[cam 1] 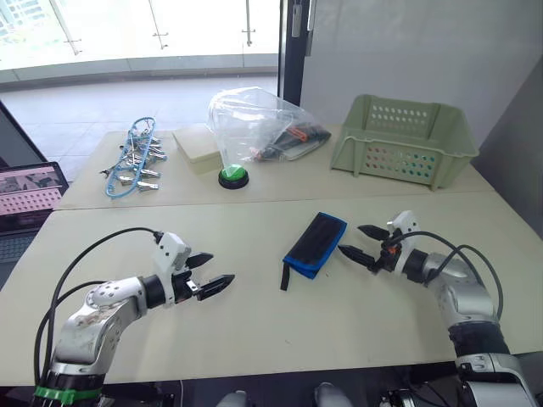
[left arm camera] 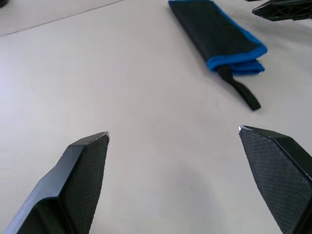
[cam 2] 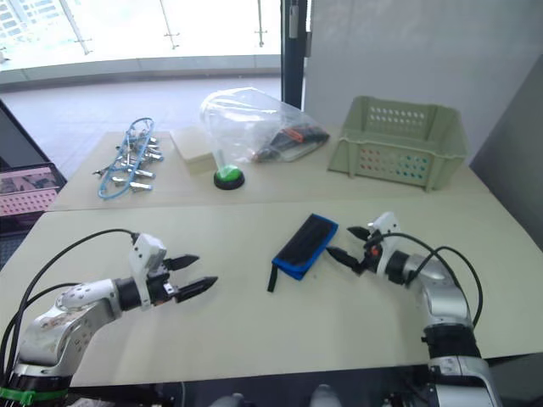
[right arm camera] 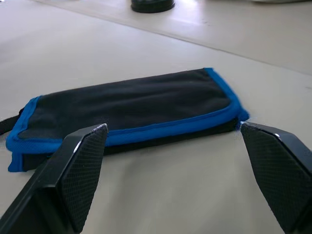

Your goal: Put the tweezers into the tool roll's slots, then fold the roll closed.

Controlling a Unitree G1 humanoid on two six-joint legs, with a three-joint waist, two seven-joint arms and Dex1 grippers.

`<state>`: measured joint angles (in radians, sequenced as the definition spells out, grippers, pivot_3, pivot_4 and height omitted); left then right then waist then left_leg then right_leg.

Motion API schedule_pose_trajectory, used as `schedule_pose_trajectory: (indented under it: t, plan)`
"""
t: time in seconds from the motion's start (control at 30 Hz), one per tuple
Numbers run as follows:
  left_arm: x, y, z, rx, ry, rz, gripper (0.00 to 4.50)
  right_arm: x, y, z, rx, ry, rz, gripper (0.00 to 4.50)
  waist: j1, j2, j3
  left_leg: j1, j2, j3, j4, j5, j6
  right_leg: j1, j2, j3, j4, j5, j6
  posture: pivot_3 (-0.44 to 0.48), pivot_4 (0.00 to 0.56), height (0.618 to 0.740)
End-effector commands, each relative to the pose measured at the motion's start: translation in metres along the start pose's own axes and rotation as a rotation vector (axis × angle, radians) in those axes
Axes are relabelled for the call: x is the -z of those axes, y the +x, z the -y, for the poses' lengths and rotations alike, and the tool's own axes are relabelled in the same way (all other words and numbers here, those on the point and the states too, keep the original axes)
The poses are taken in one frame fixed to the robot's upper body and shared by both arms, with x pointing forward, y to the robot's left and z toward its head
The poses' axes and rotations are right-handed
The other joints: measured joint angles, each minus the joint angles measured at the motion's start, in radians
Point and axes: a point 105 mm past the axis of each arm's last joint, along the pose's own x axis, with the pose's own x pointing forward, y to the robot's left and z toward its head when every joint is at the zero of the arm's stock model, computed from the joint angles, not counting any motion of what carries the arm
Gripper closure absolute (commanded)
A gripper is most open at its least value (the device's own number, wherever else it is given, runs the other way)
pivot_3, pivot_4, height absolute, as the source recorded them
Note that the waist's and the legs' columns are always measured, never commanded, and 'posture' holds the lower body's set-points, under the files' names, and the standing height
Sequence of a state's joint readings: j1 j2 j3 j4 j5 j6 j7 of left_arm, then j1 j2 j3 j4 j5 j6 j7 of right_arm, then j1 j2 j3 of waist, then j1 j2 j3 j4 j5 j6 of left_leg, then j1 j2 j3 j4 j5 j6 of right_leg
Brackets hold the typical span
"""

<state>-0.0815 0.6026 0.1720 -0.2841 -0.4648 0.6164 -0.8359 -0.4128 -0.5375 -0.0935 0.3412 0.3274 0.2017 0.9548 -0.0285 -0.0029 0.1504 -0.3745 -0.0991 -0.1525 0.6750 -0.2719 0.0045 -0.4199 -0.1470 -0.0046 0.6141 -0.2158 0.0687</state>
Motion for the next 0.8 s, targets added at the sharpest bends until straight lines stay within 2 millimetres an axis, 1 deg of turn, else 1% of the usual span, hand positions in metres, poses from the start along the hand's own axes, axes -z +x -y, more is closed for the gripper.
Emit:
schedule_pose_trajectory:
  t: [0.03, 0.1, 0.13, 0.2, 0.27, 0.33, 0.4, 0.5, 0.57, 0.63, 0.67, 0.73, 0.8]
  plan:
    - [-0.009, -0.019, -0.009, -0.091, 0.073, 0.030, 0.00, -0.009, -0.010, 0.002, 0.011, 0.020, 0.024, 0.04, 0.013, 0.000, 0.000, 0.000, 0.001, 0.002, 0.000, 0.000, 0.000, -0.002, 0.000, 0.002, 0.002, 0.000, -0.001, 0.000, 0.150, 0.740]
    - [-0.007, -0.035, -0.012, -0.127, 0.042, 0.048, 0.00, -0.008, -0.017, 0.002, 0.007, 0.062, 0.023, 0.04, 0.015, 0.000, 0.000, 0.001, 0.003, 0.006, -0.001, -0.002, 0.003, -0.003, 0.002, 0.006, 0.002, 0.001, -0.001, 0.000, 0.150, 0.740]
    - [-0.006, -0.041, -0.013, -0.139, 0.027, 0.053, 0.00, -0.008, -0.021, 0.003, 0.006, 0.076, 0.024, 0.04, 0.015, 0.000, 0.000, 0.001, 0.003, 0.008, -0.001, -0.004, 0.006, -0.003, 0.002, 0.008, 0.003, 0.001, -0.001, 0.000, 0.150, 0.740]
    - [-0.005, -0.051, -0.015, -0.160, -0.001, 0.057, 0.00, -0.009, -0.026, 0.004, -0.001, 0.107, 0.020, 0.04, 0.018, 0.000, 0.000, 0.002, 0.004, 0.011, -0.001, -0.004, 0.007, -0.004, 0.002, 0.010, 0.003, 0.001, -0.001, 0.000, 0.150, 0.740]
    - [-0.003, -0.058, -0.016, -0.172, -0.041, 0.063, 0.00, -0.010, -0.029, 0.003, -0.016, 0.150, 0.014, 0.04, 0.019, 0.000, 0.000, 0.003, 0.004, 0.014, -0.001, -0.005, 0.008, -0.004, 0.003, 0.012, 0.003, 0.001, -0.001, 0.000, 0.150, 0.740]
    - [-0.003, -0.059, -0.014, -0.148, -0.116, 0.084, 0.00, -0.010, -0.029, -0.001, -0.051, 0.209, 0.011, 0.04, 0.018, 0.000, 0.000, 0.004, 0.005, 0.017, -0.001, -0.006, 0.009, -0.003, 0.003, 0.013, 0.003, 0.001, -0.001, 0.000, 0.150, 0.740]
    - [-0.007, -0.054, -0.009, -0.105, -0.164, 0.112, 0.00, -0.009, -0.029, -0.007, -0.084, 0.231, -0.002, 0.04, 0.018, 0.000, 0.000, 0.005, 0.007, 0.018, -0.001, -0.006, 0.010, -0.003, 0.005, 0.015, 0.003, 0.001, -0.001, 0.000, 0.150, 0.740]
    - [-0.010, -0.036, -0.003, -0.041, -0.207, 0.110, 0.00, -0.006, -0.028, -0.017, -0.123, 0.248, -0.017, 0.04, 0.022, 0.000, 0.000, 0.005, 0.007, 0.019, -0.001, -0.006, 0.010, -0.004, 0.005, 0.015, 0.003, 0.001, -0.001, 0.000, 0.150, 0.740]
    - [-0.016, -0.021, 0.000, 0.001, -0.231, 0.121, 0.00, -0.008, -0.027, -0.023, -0.139, 0.271, -0.006, 0.04, 0.026, 0.000, 0.000, 0.005, 0.007, 0.019, -0.001, -0.006, 0.010, -0.004, 0.005, 0.016, 0.003, 0.001, -0.001, 0.000, 0.150, 0.740]
    - [-0.027, 0.000, 0.007, 0.067, -0.241, 0.141, 0.00, -0.009, -0.028, -0.030, -0.150, 0.268, -0.006, 0.04, 0.030, 0.000, 0.000, 0.005, 0.007, 0.020, 0.000, -0.006, 0.010, -0.003, 0.005, 0.016, 0.003, 0.001, -0.001, 0.000, 0.150, 0.740]
    - [-0.032, 0.007, 0.009, 0.091, -0.229, 0.144, 0.00, -0.010, -0.029, -0.033, -0.153, 0.260, -0.008, 0.04, 0.031, 0.000, 0.000, 0.005, 0.006, 0.020, 0.000, -0.006, 0.010, -0.003, 0.005, 0.016, 0.004, 0.001, -0.001, 0.000, 0.150, 0.740]
    - [-0.037, 0.013, 0.011, 0.109, -0.202, 0.140, 0.00, -0.012, -0.032, -0.036, -0.147, 0.240, 0.000, 0.04, 0.031, -0.001, 0.001, 0.005, 0.006, 0.020, 0.001, -0.006, 0.010, -0.004, 0.005, 0.016, 0.004, 0.001, 0.000, 0.000, 0.150, 0.740]
    - [-0.038, 0.009, 0.008, 0.097, -0.172, 0.132, 0.00, -0.015, -0.038, -0.036, -0.117, 0.196, 0.015, 0.04, 0.024, -0.001, 0.001, 0.005, 0.007, 0.022, 0.001, -0.006, 0.010, -0.005, 0.006, 0.019, 0.004, 0.001, 0.000, 0.000, 0.150, 0.740]
